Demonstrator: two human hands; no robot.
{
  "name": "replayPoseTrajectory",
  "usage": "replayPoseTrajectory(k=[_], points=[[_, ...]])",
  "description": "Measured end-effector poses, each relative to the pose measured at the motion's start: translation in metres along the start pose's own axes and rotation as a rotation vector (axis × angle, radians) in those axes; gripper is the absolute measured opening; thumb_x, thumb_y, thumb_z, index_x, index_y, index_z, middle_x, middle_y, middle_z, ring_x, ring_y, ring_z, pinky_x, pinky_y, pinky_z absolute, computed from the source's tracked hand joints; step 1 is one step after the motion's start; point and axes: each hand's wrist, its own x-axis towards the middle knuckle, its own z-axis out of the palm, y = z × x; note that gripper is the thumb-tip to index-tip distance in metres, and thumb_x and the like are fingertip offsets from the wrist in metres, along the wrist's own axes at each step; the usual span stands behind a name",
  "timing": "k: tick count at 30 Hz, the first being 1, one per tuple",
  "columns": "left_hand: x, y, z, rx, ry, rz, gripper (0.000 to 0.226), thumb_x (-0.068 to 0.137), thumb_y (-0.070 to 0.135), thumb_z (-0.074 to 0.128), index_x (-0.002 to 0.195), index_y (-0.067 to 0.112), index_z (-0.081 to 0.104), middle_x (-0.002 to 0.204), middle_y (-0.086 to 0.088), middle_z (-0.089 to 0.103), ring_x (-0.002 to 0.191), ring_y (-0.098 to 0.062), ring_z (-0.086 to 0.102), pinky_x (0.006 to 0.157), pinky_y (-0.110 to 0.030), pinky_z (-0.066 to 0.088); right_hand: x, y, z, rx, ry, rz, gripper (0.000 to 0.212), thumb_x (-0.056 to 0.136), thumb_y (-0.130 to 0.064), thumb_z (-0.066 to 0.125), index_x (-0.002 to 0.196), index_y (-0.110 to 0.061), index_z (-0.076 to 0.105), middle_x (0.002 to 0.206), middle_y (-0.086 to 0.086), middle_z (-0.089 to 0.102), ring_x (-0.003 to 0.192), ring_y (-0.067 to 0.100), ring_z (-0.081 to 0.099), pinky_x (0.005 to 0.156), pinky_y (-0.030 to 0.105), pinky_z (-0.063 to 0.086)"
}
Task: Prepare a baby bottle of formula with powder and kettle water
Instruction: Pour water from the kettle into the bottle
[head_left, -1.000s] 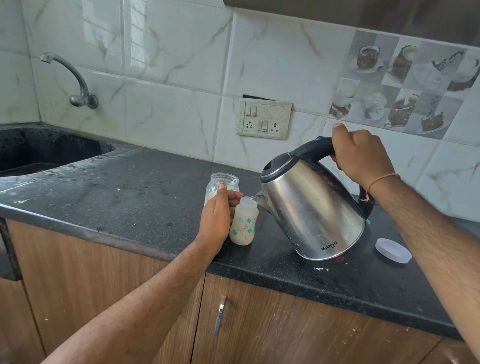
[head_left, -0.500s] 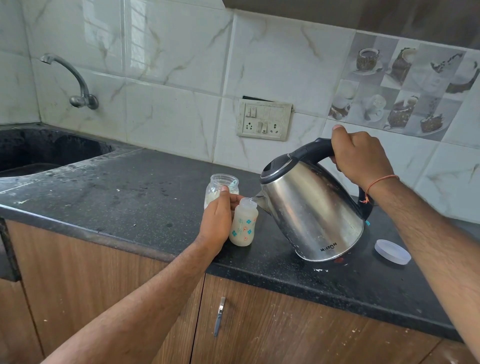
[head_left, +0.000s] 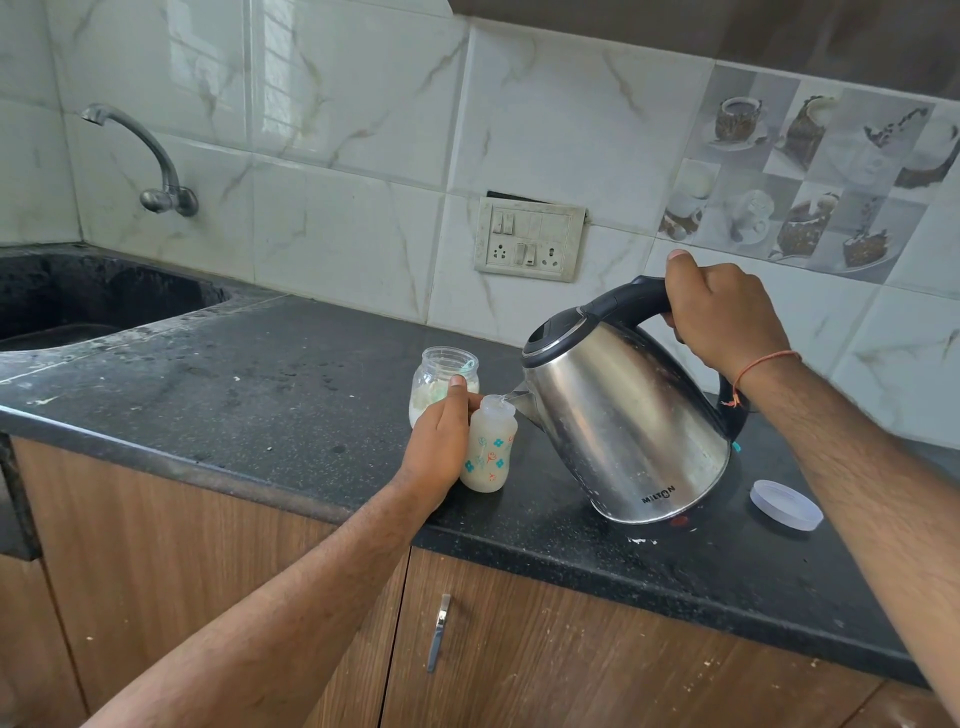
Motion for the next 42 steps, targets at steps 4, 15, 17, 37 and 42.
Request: replayPoseTrajectory(k=[4, 15, 17, 37, 42], points=[[-0.0019, 0.0022, 0.0003, 0.004, -0.001, -0.003, 0.062, 0.116, 0.056, 0.027, 0.100, 0.031, 0.082, 0.111, 0.003, 0.083, 0.114, -0.016, 0.074, 0.111, -0.049, 0.054, -0.0001, -0.0016, -0.0002, 0.045, 0.006, 0.022, 0.044, 0.111, -0.027, 0.041, 0.068, -0.022, 0.044, 0.064, 0.003, 0.055, 0.060, 0.013, 0.043, 0.055, 0.029, 0.025], [-0.0033, 0.0044, 0.0012, 0.002, 0.002, 0.010, 0.060, 0.117, 0.053, 0.026, 0.096, 0.034, 0.079, 0.110, 0.004, 0.081, 0.114, -0.016, 0.072, 0.106, -0.044, 0.055, -0.0006, -0.0025, -0.0010, 0.117, 0.003, 0.045, 0.046, 0.110, -0.031, 0.038, 0.067, -0.019, 0.049, 0.066, 0.008, 0.064, 0.063, 0.017, 0.049, 0.056, 0.030, 0.028], [-0.0030, 0.0035, 0.0009, 0.001, 0.001, 0.009, 0.061, 0.117, 0.053, 0.026, 0.097, 0.033, 0.080, 0.110, 0.004, 0.082, 0.113, -0.016, 0.073, 0.108, -0.046, 0.055, -0.0016, -0.0032, -0.0012, 0.090, -0.003, 0.036, 0.045, 0.110, -0.030, 0.039, 0.067, -0.021, 0.048, 0.064, 0.005, 0.061, 0.062, 0.015, 0.047, 0.056, 0.029, 0.027], [-0.0024, 0.0028, -0.0002, 0.034, 0.000, -0.007, 0.062, 0.116, 0.056, 0.025, 0.104, 0.033, 0.081, 0.112, 0.004, 0.082, 0.113, -0.014, 0.073, 0.110, -0.049, 0.055, 0.0000, -0.0017, 0.0000, 0.075, 0.002, 0.035, 0.044, 0.109, -0.028, 0.041, 0.067, -0.020, 0.046, 0.064, 0.007, 0.059, 0.061, 0.017, 0.046, 0.056, 0.030, 0.026], [-0.0017, 0.0024, -0.0007, 0.054, 0.007, -0.007, 0.062, 0.115, 0.058, 0.026, 0.111, 0.031, 0.081, 0.116, 0.003, 0.081, 0.114, -0.015, 0.072, 0.111, -0.049, 0.055, 0.0000, -0.0019, 0.0001, 0.074, 0.010, 0.022, 0.044, 0.110, -0.026, 0.040, 0.067, -0.018, 0.046, 0.063, 0.007, 0.057, 0.061, 0.017, 0.045, 0.056, 0.031, 0.026]])
